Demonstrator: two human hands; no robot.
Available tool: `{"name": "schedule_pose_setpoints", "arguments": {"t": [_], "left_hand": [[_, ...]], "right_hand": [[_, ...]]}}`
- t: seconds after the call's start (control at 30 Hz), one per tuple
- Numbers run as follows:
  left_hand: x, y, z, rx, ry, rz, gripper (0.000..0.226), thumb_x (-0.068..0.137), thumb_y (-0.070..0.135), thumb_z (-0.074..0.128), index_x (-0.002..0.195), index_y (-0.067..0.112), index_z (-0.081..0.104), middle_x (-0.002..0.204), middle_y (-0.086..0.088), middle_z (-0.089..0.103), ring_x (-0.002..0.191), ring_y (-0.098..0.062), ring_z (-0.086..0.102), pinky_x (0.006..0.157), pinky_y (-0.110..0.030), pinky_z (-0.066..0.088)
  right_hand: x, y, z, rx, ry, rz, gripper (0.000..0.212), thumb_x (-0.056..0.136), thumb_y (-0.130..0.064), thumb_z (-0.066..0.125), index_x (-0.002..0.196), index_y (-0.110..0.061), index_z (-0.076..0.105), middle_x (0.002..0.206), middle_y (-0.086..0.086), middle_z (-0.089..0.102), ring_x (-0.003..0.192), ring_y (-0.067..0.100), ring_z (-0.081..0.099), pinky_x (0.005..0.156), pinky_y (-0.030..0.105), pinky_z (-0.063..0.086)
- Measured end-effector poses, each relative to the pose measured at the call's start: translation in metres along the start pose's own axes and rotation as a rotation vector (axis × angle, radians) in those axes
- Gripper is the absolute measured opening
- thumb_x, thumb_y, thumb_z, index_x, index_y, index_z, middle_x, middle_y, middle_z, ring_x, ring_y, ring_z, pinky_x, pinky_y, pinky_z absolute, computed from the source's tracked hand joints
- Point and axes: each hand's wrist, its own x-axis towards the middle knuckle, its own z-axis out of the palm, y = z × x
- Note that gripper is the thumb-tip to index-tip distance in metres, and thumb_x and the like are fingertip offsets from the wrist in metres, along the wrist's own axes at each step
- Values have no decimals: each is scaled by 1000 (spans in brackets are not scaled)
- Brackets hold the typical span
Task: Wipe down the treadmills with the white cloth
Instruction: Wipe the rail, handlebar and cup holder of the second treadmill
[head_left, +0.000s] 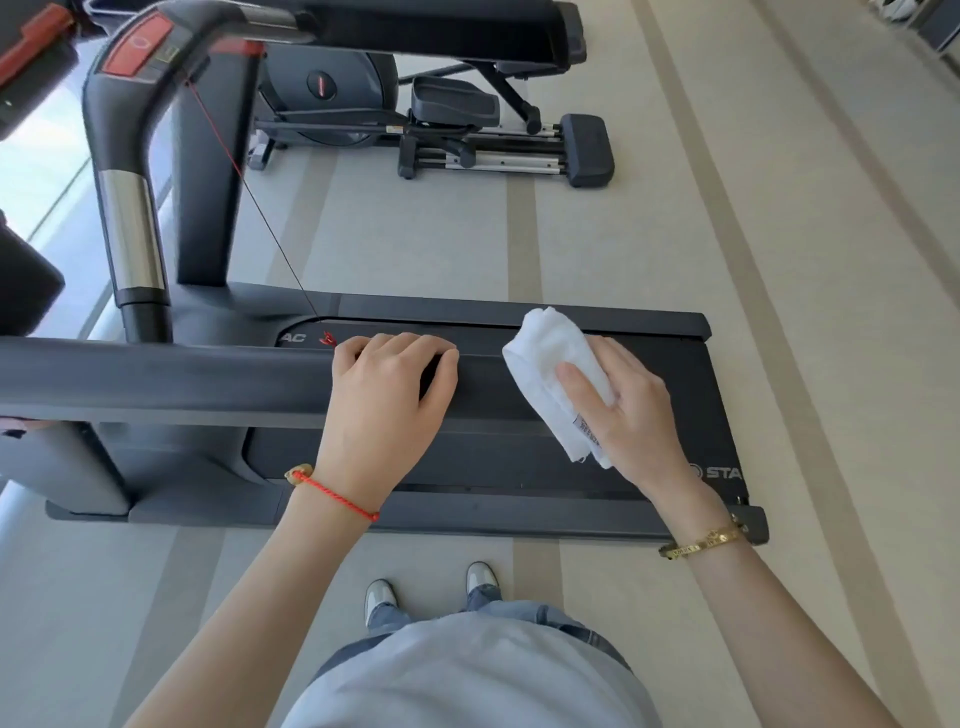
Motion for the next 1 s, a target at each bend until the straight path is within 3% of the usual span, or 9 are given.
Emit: {"name": "schedule_pose_setpoints", "arguments": {"t": [0.13,0.27,0.37,0.47,0.63,0.7,0.8,0.87,1.0], "left_hand": [[-1,7,4,34,37,-35,35,100,33,40,93,24,73,89,11,73,86,-18,64,95,-36,34],[-1,9,7,51,66,-58,35,100,33,40,93,25,73,90,12,72,89,-17,63,99,-35,33],[-2,10,8,61,78,-64,34,100,32,41,95,26,73,90,12,72,89,-17,63,101,-34,32],[-1,11,9,70,88,-62,34,100,31,41,94,26,74,88,12,71,87,-16,62,100,-35,33],[-1,11,11,94,115,-62,33,99,28,42,92,26,74,85,12,71,84,-15,62,97,-35,35],[0,13,11,98,121,-66,34,99,28,42,92,27,74,86,12,71,83,-15,62,97,-34,34],[1,14,12,112,119,-75,35,100,28,40,91,28,74,86,12,71,81,-16,61,97,-34,34],[1,14,12,118,121,-74,35,100,28,40,90,28,74,87,12,71,81,-17,61,97,-34,34],[0,14,13,133,137,-68,35,100,27,40,90,27,74,87,11,71,80,-18,60,97,-32,32]], "right_hand": [[-8,4,-3,158,-30,65,34,85,-57,53,110,-35,59,103,-20,61,98,10,60,81,29,48],[12,0,-11,256,-188,162,19,87,-53,56,82,-36,63,67,-16,61,64,5,58,66,24,43],[22,2,-17,311,-291,202,32,96,-45,55,66,-36,59,53,-15,49,55,3,47,62,24,37],[10,7,-15,292,-228,185,24,99,-45,49,83,-33,64,64,-12,56,64,7,53,66,28,43],[-18,12,-4,185,-48,-11,31,96,-50,45,124,-36,50,114,-21,56,109,11,55,93,37,46],[-11,12,-9,208,-99,16,28,93,-54,48,117,-40,53,107,-22,59,103,9,58,88,33,47],[20,10,-22,313,-348,193,28,90,-57,50,92,-34,65,80,-7,65,73,4,60,74,26,45],[33,9,-28,318,-473,278,33,90,-58,49,78,-32,65,69,-2,61,67,7,57,74,28,44],[10,14,-22,316,-313,162,22,99,-48,45,107,-37,63,84,-11,65,77,8,62,77,32,49]]}}
